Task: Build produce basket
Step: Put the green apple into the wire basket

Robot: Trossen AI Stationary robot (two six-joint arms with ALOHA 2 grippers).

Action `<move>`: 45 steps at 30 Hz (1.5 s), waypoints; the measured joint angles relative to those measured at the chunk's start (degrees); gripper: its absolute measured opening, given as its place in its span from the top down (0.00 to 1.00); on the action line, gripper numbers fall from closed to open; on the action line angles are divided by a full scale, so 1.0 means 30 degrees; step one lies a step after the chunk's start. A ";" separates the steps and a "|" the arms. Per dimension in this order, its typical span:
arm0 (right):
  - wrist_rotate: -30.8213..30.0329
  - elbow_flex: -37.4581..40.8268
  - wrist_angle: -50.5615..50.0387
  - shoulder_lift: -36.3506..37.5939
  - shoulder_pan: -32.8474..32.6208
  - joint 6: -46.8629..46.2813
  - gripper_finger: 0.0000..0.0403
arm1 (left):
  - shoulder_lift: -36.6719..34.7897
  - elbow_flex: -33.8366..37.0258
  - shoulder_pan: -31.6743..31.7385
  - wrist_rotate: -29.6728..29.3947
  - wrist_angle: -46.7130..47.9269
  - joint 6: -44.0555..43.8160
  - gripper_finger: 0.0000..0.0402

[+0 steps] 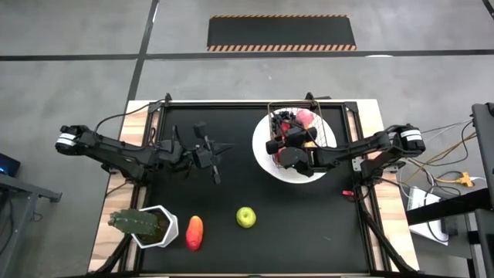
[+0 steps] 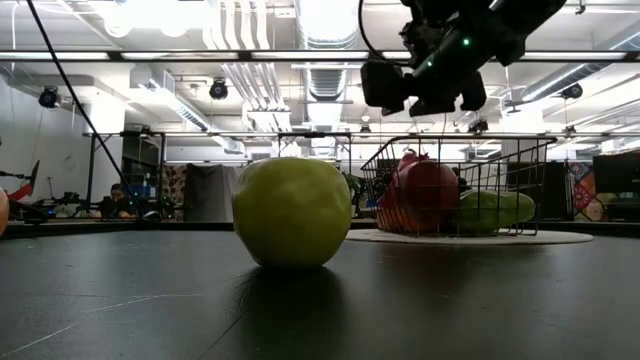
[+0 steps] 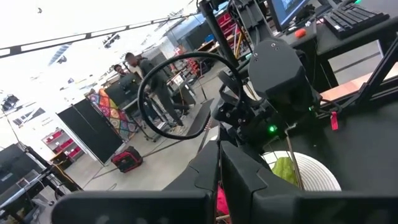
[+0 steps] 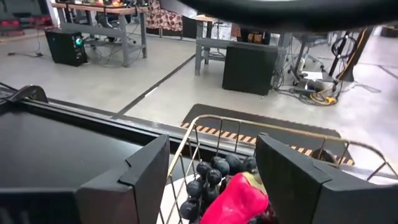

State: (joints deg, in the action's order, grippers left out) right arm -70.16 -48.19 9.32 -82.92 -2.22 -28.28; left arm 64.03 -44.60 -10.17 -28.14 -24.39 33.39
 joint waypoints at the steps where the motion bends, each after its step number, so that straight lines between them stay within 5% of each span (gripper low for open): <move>1: 0.0003 -0.0088 0.0001 0.0001 -0.0005 0.0257 0.45 | 0.0000 0.0000 0.0000 0.0000 0.0002 0.0000 1.00; 7: 0.0076 -0.0888 0.0002 0.0016 -0.0087 0.1591 0.45 | 0.0000 0.0000 0.0000 0.0000 0.0002 0.0000 1.00; 12: 0.2043 -0.1567 -0.0059 0.0016 -0.0087 0.4630 0.42 | 0.0000 0.0000 0.0000 0.0000 0.0010 -0.0007 1.00; 27: 0.4346 -0.4636 -0.4060 0.0016 -0.2297 0.3965 0.46 | 0.0000 0.0000 0.0007 0.0000 0.0039 -0.0015 1.00; 31: 0.7341 -0.5563 -0.5139 0.0023 -0.3439 0.3898 0.46 | 0.0000 0.0000 0.0015 0.0000 0.0032 -0.0031 1.00; 39: 1.8581 -0.7282 -0.5849 0.0023 -0.4837 0.4462 0.46 | 0.0000 0.0000 0.0015 0.0002 0.0017 -0.0495 1.00; 45: 2.1760 -0.8112 -0.6370 0.0031 -0.5576 0.4805 0.46 | 0.0000 0.0000 0.0007 0.0005 0.0172 -0.0517 1.00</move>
State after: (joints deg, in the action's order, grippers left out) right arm -4.88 -72.52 -9.79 -82.83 -18.95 -13.87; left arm 64.03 -44.60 -10.15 -28.13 -23.87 31.83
